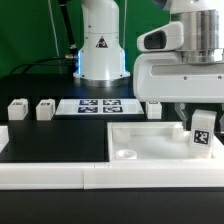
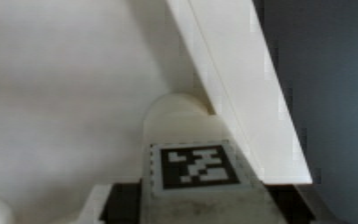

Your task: Assemble square table

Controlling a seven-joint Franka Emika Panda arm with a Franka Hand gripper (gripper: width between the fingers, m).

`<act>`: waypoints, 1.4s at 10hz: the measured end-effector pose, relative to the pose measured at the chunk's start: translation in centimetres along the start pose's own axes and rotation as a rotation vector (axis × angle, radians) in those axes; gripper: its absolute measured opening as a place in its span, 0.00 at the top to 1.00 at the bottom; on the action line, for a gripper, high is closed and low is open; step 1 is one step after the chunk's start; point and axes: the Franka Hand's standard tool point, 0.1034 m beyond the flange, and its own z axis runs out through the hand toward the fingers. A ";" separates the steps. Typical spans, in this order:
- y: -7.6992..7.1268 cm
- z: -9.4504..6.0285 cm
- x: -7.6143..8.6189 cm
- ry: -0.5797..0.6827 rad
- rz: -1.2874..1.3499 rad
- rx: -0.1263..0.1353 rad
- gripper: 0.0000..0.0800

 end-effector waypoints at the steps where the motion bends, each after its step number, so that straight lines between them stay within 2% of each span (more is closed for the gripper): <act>1: 0.0 0.1 0.0 -0.001 0.154 -0.002 0.63; 3: -0.2 0.2 -0.3 -0.029 0.519 0.013 0.63; 5: -0.3 0.2 -0.4 -0.083 0.826 0.042 0.63; 7: -0.4 0.2 -0.2 -0.122 1.035 0.062 0.63; 10: -0.4 0.3 -0.3 -0.129 1.217 0.052 0.63; 13: -0.3 0.3 -0.2 -0.122 1.240 0.047 0.61; 14: -0.3 0.3 -0.2 -0.122 1.240 0.047 0.37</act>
Offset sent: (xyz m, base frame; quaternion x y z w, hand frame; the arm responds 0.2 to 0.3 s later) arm 0.0103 0.0130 -0.0003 0.0424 -0.0462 0.3945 0.9168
